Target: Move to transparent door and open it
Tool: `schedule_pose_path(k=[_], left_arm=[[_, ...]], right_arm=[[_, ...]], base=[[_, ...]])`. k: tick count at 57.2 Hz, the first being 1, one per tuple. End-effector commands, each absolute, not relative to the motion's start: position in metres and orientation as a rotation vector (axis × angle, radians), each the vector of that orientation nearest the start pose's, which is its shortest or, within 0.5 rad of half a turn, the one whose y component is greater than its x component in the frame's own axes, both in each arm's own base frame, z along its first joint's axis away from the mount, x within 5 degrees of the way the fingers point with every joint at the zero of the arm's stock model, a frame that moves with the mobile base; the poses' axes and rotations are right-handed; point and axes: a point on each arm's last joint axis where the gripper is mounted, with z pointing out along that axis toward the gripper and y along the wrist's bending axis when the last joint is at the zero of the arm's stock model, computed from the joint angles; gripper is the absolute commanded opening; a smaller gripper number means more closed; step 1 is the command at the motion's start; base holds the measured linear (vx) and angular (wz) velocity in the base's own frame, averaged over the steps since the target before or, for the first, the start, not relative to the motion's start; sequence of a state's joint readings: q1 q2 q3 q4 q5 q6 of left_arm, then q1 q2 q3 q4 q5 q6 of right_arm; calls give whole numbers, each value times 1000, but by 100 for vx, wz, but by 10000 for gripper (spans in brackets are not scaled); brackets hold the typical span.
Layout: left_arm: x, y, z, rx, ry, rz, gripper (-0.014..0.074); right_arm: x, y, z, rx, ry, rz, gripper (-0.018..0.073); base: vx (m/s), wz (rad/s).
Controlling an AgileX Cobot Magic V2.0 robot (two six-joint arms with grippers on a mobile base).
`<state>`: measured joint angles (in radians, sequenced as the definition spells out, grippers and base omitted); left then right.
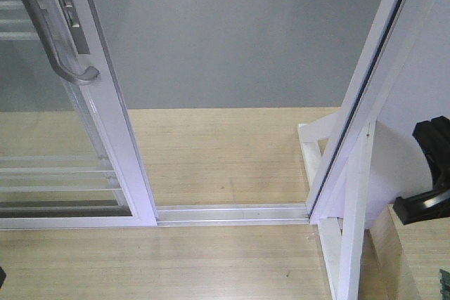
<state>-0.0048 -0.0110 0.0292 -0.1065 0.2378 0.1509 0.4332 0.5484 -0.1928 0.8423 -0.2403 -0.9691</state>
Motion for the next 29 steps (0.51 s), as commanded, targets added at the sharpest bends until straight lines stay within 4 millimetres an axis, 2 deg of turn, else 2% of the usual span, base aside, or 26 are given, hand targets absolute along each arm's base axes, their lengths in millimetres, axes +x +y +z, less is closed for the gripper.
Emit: schedule_pose_path(k=[1, 6, 11, 23, 29], left_arm=[[56, -2, 188, 53, 1649, 7, 0], [56, -2, 188, 53, 1649, 7, 0], [56, -2, 188, 53, 1649, 7, 0], [56, -2, 188, 53, 1649, 7, 0], [56, -2, 188, 53, 1649, 7, 0]], right_arm=[[113, 37, 264, -379, 1544, 68, -3], [112, 38, 261, -380, 1524, 96, -3], [107, 31, 252, -304, 1539, 115, -3], [81, 10, 207, -168, 1536, 29, -3], [74, 6, 201, -146, 1572, -6, -3]], base=[[0, 0], [0, 0], [0, 0], [0, 0], [0, 0]])
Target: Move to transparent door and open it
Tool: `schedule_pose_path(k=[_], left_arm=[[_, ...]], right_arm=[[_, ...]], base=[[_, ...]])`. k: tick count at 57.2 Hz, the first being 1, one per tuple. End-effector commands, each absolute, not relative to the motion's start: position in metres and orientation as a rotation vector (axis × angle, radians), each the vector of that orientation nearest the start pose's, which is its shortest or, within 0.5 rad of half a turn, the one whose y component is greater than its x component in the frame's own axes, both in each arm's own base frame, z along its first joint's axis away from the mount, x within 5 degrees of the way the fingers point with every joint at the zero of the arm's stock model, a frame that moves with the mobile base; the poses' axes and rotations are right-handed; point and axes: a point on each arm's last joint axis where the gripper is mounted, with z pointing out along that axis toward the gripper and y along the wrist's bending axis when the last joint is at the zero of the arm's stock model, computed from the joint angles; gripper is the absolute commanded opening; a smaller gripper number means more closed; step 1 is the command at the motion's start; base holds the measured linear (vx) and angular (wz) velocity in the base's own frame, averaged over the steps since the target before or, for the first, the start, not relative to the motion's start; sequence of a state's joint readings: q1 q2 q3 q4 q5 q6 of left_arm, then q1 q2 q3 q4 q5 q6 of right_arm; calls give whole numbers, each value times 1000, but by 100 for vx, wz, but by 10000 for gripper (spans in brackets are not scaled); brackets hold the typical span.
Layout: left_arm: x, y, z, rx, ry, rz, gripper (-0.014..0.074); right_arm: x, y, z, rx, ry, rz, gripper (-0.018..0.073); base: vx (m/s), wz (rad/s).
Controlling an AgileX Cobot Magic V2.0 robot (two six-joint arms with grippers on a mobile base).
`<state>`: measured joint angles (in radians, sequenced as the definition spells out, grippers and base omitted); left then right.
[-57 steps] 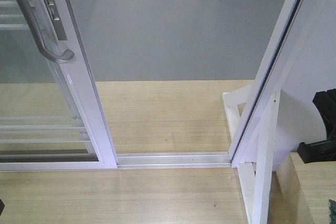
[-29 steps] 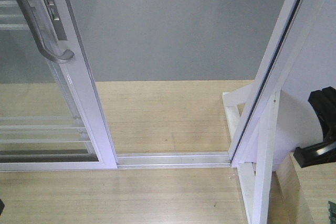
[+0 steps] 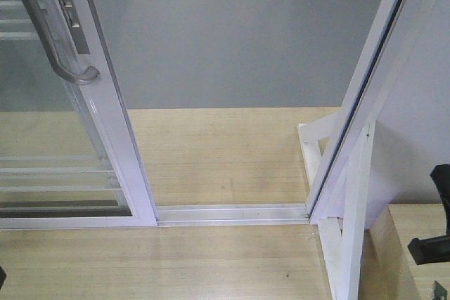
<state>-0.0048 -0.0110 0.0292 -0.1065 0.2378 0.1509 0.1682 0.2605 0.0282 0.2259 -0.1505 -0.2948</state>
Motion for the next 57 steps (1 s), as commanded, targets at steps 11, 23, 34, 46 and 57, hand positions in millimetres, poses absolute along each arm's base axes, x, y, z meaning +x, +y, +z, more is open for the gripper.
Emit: schedule_pose_path(k=[11, 23, 34, 46, 57], left_arm=[[56, -2, 188, 53, 1649, 7, 0], [56, -2, 188, 53, 1649, 7, 0], [56, -2, 188, 53, 1649, 7, 0], [56, -2, 188, 53, 1649, 7, 0], [56, -2, 188, 53, 1649, 7, 0]], right_arm=[[62, 0, 202, -69, 1530, -65, -3], [56, -1, 199, -33, 1542, -59, -3], [56, -1, 198, -30, 1549, -54, -3], [56, -1, 198, -30, 1549, -54, -3], [56, -1, 198, -30, 1550, -54, -3]], base=[[0, 0], [0, 0], [0, 0], [0, 0], [0, 0]])
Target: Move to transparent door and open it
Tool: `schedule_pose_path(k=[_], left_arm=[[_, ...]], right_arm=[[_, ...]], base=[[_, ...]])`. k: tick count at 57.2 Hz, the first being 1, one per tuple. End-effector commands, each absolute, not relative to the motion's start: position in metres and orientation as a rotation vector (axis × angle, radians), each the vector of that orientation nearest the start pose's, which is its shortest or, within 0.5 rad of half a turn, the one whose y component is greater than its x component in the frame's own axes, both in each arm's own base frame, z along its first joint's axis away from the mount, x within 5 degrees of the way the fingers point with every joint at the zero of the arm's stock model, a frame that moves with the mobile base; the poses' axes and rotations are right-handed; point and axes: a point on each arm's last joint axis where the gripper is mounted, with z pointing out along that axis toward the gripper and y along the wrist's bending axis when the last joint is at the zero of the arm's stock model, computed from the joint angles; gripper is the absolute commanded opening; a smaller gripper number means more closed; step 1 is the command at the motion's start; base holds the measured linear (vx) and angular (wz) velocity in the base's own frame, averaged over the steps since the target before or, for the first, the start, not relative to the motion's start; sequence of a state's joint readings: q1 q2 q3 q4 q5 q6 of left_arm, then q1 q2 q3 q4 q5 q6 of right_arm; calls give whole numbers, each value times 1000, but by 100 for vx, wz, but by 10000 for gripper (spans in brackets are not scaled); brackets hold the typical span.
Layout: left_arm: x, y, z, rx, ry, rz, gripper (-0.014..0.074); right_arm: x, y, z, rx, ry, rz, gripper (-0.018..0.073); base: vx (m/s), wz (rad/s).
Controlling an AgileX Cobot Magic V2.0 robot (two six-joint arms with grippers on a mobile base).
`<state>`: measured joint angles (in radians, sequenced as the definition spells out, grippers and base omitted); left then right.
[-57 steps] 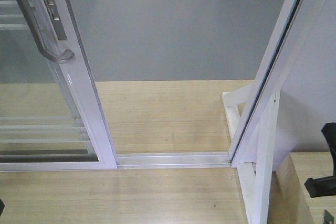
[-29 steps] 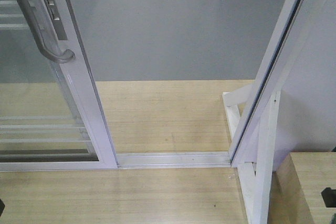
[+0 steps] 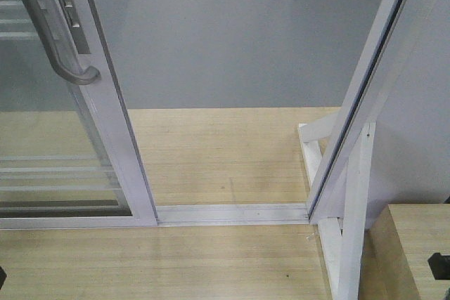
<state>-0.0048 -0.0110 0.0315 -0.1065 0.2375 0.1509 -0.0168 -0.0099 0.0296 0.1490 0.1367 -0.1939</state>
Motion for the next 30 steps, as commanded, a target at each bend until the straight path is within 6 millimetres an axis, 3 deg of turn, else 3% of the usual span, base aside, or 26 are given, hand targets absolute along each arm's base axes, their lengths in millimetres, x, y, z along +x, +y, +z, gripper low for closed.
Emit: schedule_pose_path(k=[1, 30], left_arm=[[56, -2, 188, 53, 1649, 7, 0], [56, -2, 188, 53, 1649, 7, 0]], right_arm=[[56, -1, 198, -30, 1550, -54, -3], [56, -1, 198, -30, 1551, -53, -3]], base=[[0, 0], [0, 0]])
